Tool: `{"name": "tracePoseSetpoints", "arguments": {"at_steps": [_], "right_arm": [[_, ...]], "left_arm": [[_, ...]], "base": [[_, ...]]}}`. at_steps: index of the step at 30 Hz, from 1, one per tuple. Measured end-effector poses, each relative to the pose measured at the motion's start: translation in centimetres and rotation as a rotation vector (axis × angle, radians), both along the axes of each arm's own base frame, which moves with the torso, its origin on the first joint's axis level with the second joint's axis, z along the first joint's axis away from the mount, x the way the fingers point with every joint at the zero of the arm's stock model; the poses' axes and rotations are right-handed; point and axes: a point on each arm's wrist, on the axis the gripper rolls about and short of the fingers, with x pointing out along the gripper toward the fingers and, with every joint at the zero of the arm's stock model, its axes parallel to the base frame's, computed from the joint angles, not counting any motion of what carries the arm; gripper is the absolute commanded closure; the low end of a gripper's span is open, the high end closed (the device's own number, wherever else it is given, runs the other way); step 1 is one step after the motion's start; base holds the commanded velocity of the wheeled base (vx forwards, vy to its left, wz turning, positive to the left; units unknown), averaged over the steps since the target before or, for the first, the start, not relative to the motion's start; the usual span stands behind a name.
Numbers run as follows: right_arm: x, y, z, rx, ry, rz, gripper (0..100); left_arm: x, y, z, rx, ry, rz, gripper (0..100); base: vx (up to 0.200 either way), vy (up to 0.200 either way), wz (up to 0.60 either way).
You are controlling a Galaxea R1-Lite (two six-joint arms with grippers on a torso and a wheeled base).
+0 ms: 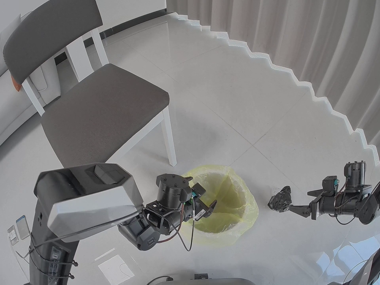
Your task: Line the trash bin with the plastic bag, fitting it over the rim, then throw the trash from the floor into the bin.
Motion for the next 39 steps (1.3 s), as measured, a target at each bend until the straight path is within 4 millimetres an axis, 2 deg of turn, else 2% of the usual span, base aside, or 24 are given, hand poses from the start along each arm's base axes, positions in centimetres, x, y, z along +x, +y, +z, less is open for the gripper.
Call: {"name": "tracePoseSetpoints", "arguments": {"at_steps": [4, 8, 17, 22, 28, 33, 39], "right_arm": [[-0.3, -0.1, 0.7, 0.009, -0.023, -0.007, 0], [-0.9, 0.0, 1.9, 0.028, -0.063, -0.022, 0], [-4.8, 0.0, 6.7, 0.093, -0.241, -0.063, 0], [-8.2, 0.1, 9.1, 0.12, -0.34, -0.078, 0], [-13.0, 0.1, 10.3, 0.132, -0.378, -0.094, 0], [-17.1, 0.3, 10.2, 0.14, -0.389, -0.098, 0], [-22.0, 0.6, 9.0, 0.176, -0.419, -0.091, 0]], "left_arm": [[-0.8, 1.0, 1.8, -0.125, 0.056, 0.082, 0], [-2.4, 2.4, 3.9, -0.215, 0.102, 0.129, 0], [-7.7, 7.0, 10.2, -0.35, 0.094, 0.175, 0], [-10.8, 10.9, 13.4, -0.396, 0.056, 0.225, 0], [-14.5, 15.5, 15.7, -0.431, 0.003, 0.308, 0], [-18.0, 19.0, 16.7, -0.453, -0.044, 0.383, 0], [-22.5, 22.6, 16.5, -0.487, -0.121, 0.478, 0]], "base": [[0.0, 0.0, 0.0], [0.0, 0.0, 0.0], [0.0, 0.0, 0.0], [0.0, 0.0, 0.0], [0.0, 0.0, 0.0], [0.0, 0.0, 0.0], [0.0, 0.0, 0.0]]}}
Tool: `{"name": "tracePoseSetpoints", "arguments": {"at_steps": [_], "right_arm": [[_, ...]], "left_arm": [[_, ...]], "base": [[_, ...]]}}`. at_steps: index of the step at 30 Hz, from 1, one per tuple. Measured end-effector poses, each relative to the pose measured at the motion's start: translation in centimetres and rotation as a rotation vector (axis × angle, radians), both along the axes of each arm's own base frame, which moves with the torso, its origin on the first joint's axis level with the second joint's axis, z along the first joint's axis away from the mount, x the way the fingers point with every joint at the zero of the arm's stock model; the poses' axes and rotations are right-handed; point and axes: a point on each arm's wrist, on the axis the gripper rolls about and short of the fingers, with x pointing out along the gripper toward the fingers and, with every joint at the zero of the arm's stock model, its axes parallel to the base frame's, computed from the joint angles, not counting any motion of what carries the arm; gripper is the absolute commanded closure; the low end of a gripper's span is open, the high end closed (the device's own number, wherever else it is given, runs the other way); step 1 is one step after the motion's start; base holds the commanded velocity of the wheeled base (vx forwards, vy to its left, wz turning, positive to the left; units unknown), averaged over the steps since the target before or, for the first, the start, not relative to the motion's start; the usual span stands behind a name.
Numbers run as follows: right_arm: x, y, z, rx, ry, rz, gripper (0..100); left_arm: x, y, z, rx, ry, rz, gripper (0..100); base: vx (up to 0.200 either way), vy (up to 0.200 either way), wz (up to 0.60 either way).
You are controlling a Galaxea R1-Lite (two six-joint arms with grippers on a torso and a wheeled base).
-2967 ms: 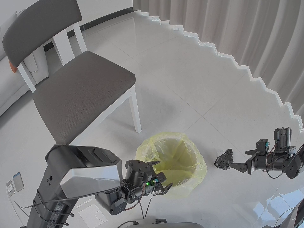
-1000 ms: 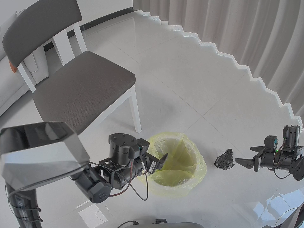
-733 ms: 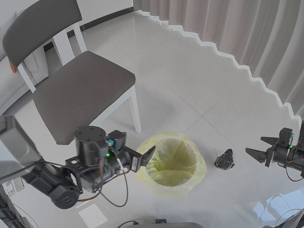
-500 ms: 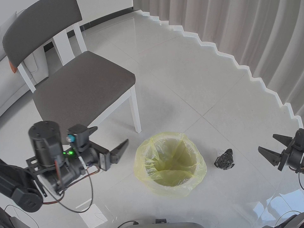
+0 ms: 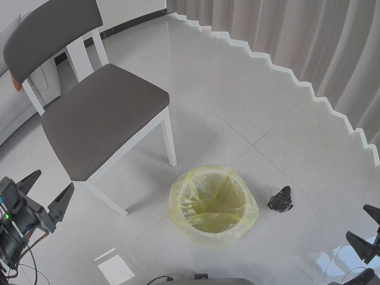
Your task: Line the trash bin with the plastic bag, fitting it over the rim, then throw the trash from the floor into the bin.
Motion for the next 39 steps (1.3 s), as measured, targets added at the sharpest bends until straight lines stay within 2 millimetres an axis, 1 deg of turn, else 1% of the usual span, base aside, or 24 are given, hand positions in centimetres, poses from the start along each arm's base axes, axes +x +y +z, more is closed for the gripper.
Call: {"name": "tracePoseSetpoints", "arguments": {"at_steps": [2, 6, 13, 15, 18, 21, 23, 26, 31, 35, 39], "right_arm": [[-1.5, 0.1, -0.8, 0.017, -0.004, 0.01, 0], [-3.6, 0.1, -1.9, 0.062, -0.026, 0.021, 0], [-5.2, 0.1, -2.7, 0.102, -0.075, 0.051, 0], [-5.4, 0.1, -2.9, 0.109, -0.081, 0.063, 0], [-5.6, 0.0, -2.8, 0.118, -0.094, 0.08, 0], [-5.6, 0.0, -2.2, 0.128, -0.117, 0.103, 0], [-5.4, -0.1, -1.6, 0.134, -0.126, 0.116, 0], [-4.6, 0.0, -0.4, 0.14, -0.122, 0.128, 0], [-1.8, 0.1, 1.8, 0.143, -0.104, 0.126, 0], [1.3, 0.3, 3.3, 0.141, -0.069, 0.111, 0], [4.9, 0.5, 4.0, 0.132, -0.001, 0.096, 0]], "left_arm": [[-1.6, 1.0, -0.4, -0.007, -0.02, 0.038, 0], [-4.5, 2.4, -1.7, -0.015, -0.043, 0.086, 0], [-8.3, 3.2, -4.4, -0.003, 0.036, 0.109, 0], [-9.1, 3.3, -4.8, -0.001, 0.059, 0.112, 0], [-10.3, 3.4, -4.2, -0.008, 0.042, 0.115, 0], [-11.0, 3.5, -2.6, -0.023, -0.032, 0.117, 0], [-11.2, 3.5, -1.5, -0.032, -0.072, 0.118, 0], [-11.0, 3.4, 0.1, -0.04, -0.11, 0.12, 0], [-9.5, 3.3, 2.0, -0.05, -0.138, 0.119, 0], [-7.8, 3.2, 3.0, -0.06, -0.138, 0.111, 0], [-5.8, 2.9, 3.7, -0.064, -0.113, 0.097, 0]], "base": [[0.0, 0.0, 0.0], [0.0, 0.0, 0.0], [0.0, 0.0, 0.0], [0.0, 0.0, 0.0], [0.0, 0.0, 0.0], [0.0, 0.0, 0.0], [0.0, 0.0, 0.0], [0.0, 0.0, 0.0], [0.0, 0.0, 0.0], [0.0, 0.0, 0.0], [0.0, 0.0, 0.0]]}}
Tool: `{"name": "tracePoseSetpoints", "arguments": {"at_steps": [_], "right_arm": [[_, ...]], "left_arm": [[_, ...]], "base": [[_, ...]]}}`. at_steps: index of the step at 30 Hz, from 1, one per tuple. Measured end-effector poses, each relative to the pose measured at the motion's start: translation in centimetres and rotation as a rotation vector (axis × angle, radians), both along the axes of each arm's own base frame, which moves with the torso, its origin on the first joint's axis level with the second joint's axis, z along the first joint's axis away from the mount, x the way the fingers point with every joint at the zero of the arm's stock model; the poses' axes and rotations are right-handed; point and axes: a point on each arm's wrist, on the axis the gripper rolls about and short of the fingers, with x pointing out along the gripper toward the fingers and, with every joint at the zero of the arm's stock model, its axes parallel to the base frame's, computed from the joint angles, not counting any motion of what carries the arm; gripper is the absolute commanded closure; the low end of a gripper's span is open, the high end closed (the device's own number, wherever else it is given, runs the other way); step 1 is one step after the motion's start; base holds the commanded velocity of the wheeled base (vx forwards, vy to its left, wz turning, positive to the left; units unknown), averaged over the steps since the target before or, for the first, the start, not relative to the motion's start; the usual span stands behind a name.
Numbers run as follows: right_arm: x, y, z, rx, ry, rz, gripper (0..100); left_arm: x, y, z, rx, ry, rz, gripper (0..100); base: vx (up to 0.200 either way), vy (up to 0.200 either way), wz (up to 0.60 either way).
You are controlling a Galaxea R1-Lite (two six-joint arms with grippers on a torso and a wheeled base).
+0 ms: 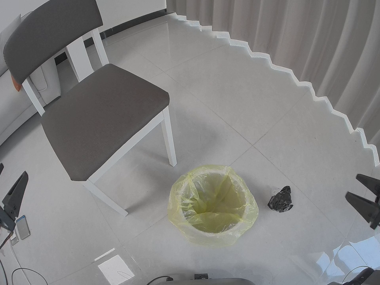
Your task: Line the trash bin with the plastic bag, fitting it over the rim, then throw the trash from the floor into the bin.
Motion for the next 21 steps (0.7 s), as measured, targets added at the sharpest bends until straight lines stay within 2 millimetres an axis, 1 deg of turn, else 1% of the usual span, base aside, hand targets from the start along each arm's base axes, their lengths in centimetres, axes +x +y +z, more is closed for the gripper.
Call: {"name": "tracePoseSetpoints", "arguments": {"at_steps": [3, 7, 12, 17, 21], "right_arm": [[3.0, 0.2, 0.1, -0.014, 0.062, -0.007, 0], [7.3, 0.4, -0.2, -0.035, 0.144, -0.022, 0], [12.9, 0.6, -1.4, -0.059, 0.234, -0.042, 0], [18.5, 0.6, -4.1, -0.092, 0.314, -0.074, 0], [22.5, -0.4, -7.6, -0.148, 0.383, -0.154, 0]], "left_arm": [[1.7, -0.3, 0.2, -0.001, 0.026, -0.016, 0], [3.9, -1.0, 0.5, -0.003, 0.052, -0.042, 0], [6.6, -2.2, 0.4, -0.002, 0.072, -0.077, 0], [9.0, -3.6, -0.1, 0.003, 0.092, -0.113, 0], [10.5, -4.9, -0.8, 0.01, 0.106, -0.131, 0]], "base": [[0.0, 0.0, 0.0], [0.0, 0.0, 0.0], [0.0, 0.0, 0.0], [0.0, 0.0, 0.0], [0.0, 0.0, 0.0]]}}
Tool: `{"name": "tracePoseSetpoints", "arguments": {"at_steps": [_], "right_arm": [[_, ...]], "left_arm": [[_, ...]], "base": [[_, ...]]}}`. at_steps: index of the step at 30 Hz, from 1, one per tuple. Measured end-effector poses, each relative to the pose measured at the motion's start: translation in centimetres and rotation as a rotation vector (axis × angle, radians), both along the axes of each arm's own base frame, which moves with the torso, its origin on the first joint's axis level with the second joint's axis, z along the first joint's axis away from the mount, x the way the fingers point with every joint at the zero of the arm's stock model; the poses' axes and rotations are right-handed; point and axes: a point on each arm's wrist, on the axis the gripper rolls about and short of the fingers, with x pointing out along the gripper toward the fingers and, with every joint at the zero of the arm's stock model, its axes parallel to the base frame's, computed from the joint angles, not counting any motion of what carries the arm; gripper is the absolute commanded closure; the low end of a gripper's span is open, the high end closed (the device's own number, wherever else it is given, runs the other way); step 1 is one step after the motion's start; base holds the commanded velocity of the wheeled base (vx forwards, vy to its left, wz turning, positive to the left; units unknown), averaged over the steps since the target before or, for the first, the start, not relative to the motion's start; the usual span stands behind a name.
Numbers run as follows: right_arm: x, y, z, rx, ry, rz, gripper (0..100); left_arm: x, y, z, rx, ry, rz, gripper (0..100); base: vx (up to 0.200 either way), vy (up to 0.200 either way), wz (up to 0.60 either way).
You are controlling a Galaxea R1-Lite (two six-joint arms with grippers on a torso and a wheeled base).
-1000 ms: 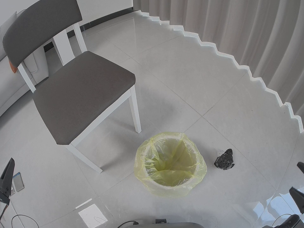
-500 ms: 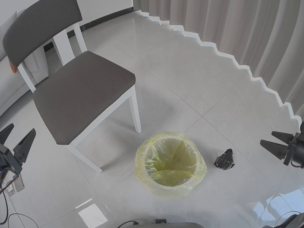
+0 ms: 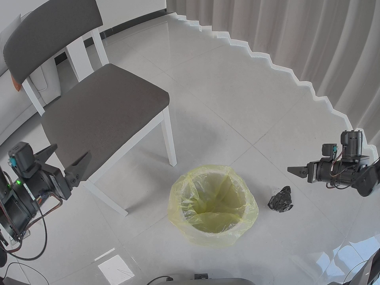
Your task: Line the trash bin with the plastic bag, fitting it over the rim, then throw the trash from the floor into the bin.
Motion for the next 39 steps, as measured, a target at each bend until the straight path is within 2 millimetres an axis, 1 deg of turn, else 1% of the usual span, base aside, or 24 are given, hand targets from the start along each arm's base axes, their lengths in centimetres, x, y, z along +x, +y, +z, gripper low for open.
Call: {"name": "tracePoseSetpoints", "arguments": {"at_steps": [4, 7, 9, 15, 20, 24, 26, 33, 39], "right_arm": [[2.9, -2.0, -4.0, -0.073, 0.07, -0.07, 0], [4.4, -3.2, -6.8, -0.115, 0.122, -0.094, 0], [5.5, -3.7, -8.3, -0.133, 0.146, -0.102, 0], [8.7, -4.5, -11.9, -0.16, 0.209, -0.114, 0], [11.2, -4.2, -14.2, -0.169, 0.227, -0.098, 0], [12.3, -3.6, -15.7, -0.169, 0.29, -0.077, 0], [13.0, -3.5, -16.0, -0.167, 0.316, -0.072, 0], [15.6, -3.5, -15.9, -0.166, 0.353, -0.065, 0], [16.7, -3.7, -16.2, -0.166, 0.441, -0.057, 0]], "left_arm": [[1.2, -1.2, -0.8, 0.011, 0.022, -0.013, 0], [1.8, -1.9, -1.5, 0.022, 0.044, -0.027, 0], [2.0, -2.3, -1.8, 0.028, 0.056, -0.037, 0], [2.4, -3.0, -2.3, 0.036, 0.076, -0.057, 0], [2.1, -3.0, -2.7, 0.038, 0.091, -0.062, 0], [1.8, -2.8, -3.0, 0.042, 0.094, -0.062, 0], [1.7, -2.8, -3.0, 0.043, 0.093, -0.062, 0], [1.5, -2.8, -2.9, 0.048, 0.088, -0.06, 0], [1.4, -2.9, -2.8, 0.054, 0.079, -0.054, 0]], "base": [[0.0, 0.0, 0.0], [0.0, 0.0, 0.0], [0.0, 0.0, 0.0], [0.0, 0.0, 0.0], [0.0, 0.0, 0.0], [0.0, 0.0, 0.0], [0.0, 0.0, 0.0], [0.0, 0.0, 0.0], [0.0, 0.0, 0.0]]}}
